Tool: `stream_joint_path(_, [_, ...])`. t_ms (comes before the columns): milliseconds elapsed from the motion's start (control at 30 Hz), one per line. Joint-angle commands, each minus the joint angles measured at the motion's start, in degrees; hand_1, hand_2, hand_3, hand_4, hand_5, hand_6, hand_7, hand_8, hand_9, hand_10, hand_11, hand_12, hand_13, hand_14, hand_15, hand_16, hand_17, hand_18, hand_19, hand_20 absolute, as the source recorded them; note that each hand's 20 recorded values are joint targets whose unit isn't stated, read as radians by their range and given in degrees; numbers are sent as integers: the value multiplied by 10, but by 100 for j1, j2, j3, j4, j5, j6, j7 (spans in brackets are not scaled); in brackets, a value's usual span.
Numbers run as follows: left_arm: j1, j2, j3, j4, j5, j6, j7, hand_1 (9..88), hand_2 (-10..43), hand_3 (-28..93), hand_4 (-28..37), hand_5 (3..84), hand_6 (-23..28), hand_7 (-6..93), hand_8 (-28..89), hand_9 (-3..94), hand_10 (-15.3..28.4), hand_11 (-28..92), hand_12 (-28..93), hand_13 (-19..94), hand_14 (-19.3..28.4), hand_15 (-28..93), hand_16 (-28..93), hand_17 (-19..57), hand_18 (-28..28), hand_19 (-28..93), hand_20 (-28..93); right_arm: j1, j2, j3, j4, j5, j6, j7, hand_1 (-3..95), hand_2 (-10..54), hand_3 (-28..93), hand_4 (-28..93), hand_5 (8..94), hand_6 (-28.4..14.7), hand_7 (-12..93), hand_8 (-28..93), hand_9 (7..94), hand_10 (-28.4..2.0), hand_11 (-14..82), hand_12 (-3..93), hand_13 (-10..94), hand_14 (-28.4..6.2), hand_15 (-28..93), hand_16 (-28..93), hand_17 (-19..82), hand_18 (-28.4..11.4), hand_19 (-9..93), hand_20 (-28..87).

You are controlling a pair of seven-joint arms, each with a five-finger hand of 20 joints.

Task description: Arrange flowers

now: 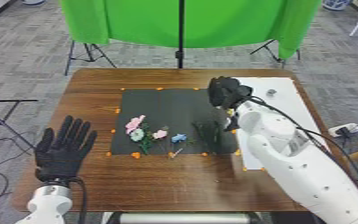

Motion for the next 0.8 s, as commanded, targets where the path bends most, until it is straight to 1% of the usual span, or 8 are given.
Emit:
stream_joint_path(33, [-93,40,-1,31,-50,166,-4,295,149,762,-283,463,96,108,-91,396,150,187,93,277,152,317,-70,-69,130,329,114,-300,67,-111,-14,-264,-36,121,623,-95,707,-283,763,-8,377,-19,857,-102,162,439,734,-65,378,418,325,-212,795,392])
stream_joint_path(133, [-54,33,-50,7,-69,224,-2,295,150,762,-283,465,97,110,-91,399,152,189,93,279,153,321,-71,-71,131,335,116,-390,91,-120,-119,-324,-4,33,622,-95,708,-283,755,-9,381,-20,851,-103,165,439,729,-63,384,418,324,-212,796,391])
stream_joint_path(200, [-59,38,-59,-23,-92,372,-3,295,151,762,-283,467,98,110,-91,400,152,191,94,280,153,324,-71,-72,131,339,117,-433,91,-131,-204,-209,8,52,606,-95,716,-283,743,-10,384,-37,840,-104,167,429,718,-62,395,409,322,-213,797,388])
stream_joint_path(400, [-89,45,-67,-1,-113,293,-86,294,153,764,-283,471,99,114,-92,400,153,195,95,278,153,331,-73,-73,131,345,119,-544,83,-88,-329,-242,-99,33,582,-95,717,-283,699,-16,349,-67,808,-107,141,394,691,-66,410,398,310,-212,791,379])
stream_joint_path(467, [-82,61,-109,-27,-295,358,-12,294,154,764,-283,471,99,115,-92,400,152,196,95,278,152,333,-73,-73,131,346,119,-561,60,-21,-390,-110,-409,112,563,-95,729,-283,685,-12,282,-66,770,-116,135,331,682,-74,437,383,308,-216,799,381])
stream_joint_path(500, [-76,65,-132,-31,-334,362,14,294,154,763,-283,472,99,115,-92,400,152,196,95,277,152,334,-73,-74,132,348,119,-568,62,-9,-401,-65,-461,135,552,-95,738,-283,676,-8,250,-79,731,-124,165,254,674,-80,462,371,308,-218,816,385])
stream_joint_path(567, [-57,81,-162,-46,-266,414,40,294,154,763,-283,472,100,116,-93,400,152,197,95,278,153,338,-73,-74,132,352,121,-611,98,16,-424,-153,-461,135,534,-95,757,-283,663,-4,208,-132,679,-132,173,167,658,-92,503,357,308,-222,839,391])
stream_joint_path(800, [18,51,-194,-84,-307,354,76,293,156,765,-283,475,100,118,-93,400,152,202,95,278,153,348,-77,-75,133,359,122,-700,155,215,-586,59,-572,292,495,-95,788,-283,631,-12,181,-143,609,-134,128,142,620,-114,562,306,305,-226,854,394])
